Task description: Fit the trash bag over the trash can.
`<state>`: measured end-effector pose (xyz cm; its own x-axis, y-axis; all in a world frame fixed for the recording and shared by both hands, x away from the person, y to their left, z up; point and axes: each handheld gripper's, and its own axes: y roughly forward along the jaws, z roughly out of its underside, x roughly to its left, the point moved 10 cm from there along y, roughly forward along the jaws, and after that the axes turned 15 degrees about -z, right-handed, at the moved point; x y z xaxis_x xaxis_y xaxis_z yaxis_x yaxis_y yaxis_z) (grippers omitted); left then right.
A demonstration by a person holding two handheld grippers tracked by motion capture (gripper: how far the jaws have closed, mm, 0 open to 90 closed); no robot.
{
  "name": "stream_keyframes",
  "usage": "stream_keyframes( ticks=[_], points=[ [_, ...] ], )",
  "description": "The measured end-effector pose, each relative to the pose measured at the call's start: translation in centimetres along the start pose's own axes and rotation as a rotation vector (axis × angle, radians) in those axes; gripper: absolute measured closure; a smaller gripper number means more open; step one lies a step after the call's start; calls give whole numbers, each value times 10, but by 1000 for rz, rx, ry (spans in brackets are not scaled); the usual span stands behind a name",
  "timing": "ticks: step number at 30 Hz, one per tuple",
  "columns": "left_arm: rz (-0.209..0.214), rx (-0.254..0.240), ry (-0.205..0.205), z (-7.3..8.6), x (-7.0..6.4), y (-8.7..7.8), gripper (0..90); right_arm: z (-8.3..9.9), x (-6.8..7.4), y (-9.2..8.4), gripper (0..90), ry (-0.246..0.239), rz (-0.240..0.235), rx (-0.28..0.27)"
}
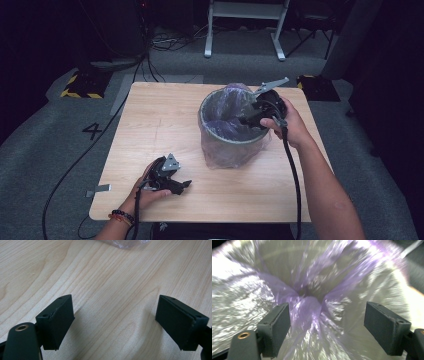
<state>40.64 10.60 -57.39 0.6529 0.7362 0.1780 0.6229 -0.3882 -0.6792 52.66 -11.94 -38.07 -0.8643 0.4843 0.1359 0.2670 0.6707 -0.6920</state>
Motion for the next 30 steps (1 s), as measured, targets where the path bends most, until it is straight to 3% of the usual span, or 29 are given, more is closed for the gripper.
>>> stream_keyframes(
  ticks=[4,9,12,20,27,30],
  points=[
    [0,0,0,0,0,0,149,-1,5,-24,210,-17,-3,-104],
    [1,0,-1,0,0,0,149,9,13,-47,203,-47,-8,-167],
    [6,1,4,0,0,1,146,20,15,-60,200,-65,22,-189],
    [16,1,9,-1,-1,1,142,68,23,-72,182,-110,105,-175],
    [25,-1,14,-3,-2,3,141,111,24,-70,176,-81,96,-175],
    [26,0,14,-3,-2,3,141,134,20,-64,175,-76,116,-139]
  ],
)
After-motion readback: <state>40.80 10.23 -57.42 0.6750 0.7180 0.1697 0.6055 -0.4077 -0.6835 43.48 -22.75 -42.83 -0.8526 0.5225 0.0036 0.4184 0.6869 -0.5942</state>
